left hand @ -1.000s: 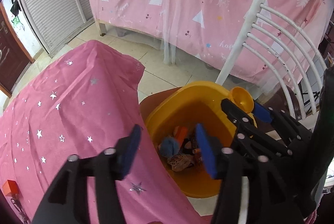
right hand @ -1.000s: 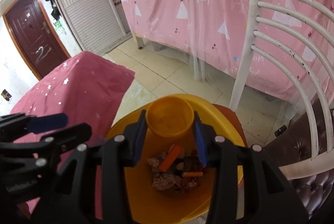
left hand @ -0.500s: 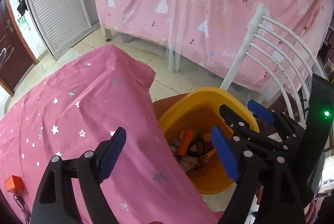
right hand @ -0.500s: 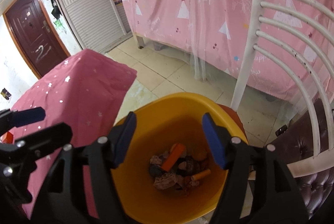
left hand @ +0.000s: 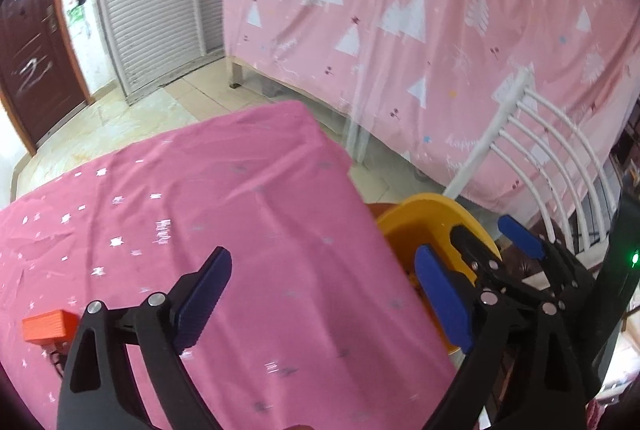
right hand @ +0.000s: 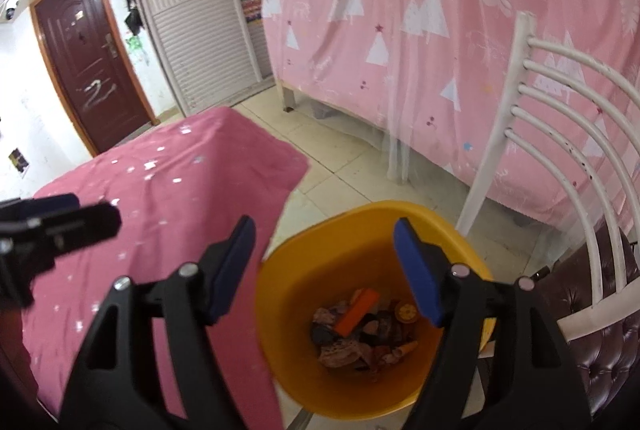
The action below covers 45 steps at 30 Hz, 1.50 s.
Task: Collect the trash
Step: 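Move both tools back over the bed toward the orange box and cable, then grasp the black cable with the right tool while the left tool grasps the orange box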
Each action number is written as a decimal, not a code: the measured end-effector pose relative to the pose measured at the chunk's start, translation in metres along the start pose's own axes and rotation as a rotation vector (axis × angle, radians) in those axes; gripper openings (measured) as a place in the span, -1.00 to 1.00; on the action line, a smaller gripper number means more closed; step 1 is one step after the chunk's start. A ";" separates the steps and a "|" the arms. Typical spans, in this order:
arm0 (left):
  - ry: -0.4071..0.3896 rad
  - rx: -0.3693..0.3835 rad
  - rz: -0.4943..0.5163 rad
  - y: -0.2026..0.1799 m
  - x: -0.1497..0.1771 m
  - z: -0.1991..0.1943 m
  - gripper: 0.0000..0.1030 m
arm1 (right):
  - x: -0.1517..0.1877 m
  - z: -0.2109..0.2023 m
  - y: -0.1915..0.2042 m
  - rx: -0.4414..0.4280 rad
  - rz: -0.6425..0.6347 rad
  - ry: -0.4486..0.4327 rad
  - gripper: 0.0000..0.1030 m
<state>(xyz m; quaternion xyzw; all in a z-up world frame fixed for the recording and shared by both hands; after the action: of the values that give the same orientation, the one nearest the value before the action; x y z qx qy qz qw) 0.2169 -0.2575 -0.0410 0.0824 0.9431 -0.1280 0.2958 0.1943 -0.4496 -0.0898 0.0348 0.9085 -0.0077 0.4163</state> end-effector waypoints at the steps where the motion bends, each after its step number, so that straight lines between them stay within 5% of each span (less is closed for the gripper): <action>1: -0.015 -0.008 -0.014 0.010 -0.002 -0.007 0.70 | -0.002 -0.002 0.007 -0.003 -0.013 -0.001 0.47; 22: -0.123 -0.127 -0.132 0.191 -0.007 -0.092 0.74 | -0.016 -0.032 0.195 -0.191 -0.296 -0.002 0.49; 32: -0.123 -0.131 -0.194 0.239 0.001 -0.100 0.74 | -0.004 -0.043 0.256 -0.257 -0.378 0.026 0.49; 43: -0.102 -0.143 -0.249 0.276 0.011 -0.098 0.74 | 0.021 -0.060 0.328 -0.447 -0.440 0.063 0.56; 45: -0.100 -0.145 -0.260 0.281 0.012 -0.097 0.74 | 0.025 -0.060 0.340 -0.461 -0.465 0.070 0.45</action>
<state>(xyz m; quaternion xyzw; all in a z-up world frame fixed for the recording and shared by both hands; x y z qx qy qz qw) 0.2199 0.0397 -0.0249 -0.0682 0.9367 -0.1009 0.3283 0.1564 -0.1065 -0.0651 -0.2684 0.8838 0.1047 0.3688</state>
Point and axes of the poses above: each gripper's, at about its wrist camera, not at the fingertips, and z roughly the way its jaws point, y to its left, x to its underside, the point moved 8 cm from there along z, roughly the way its jaws point, and after that the axes turned 10 degrees about -z, right-handed, at the moved point
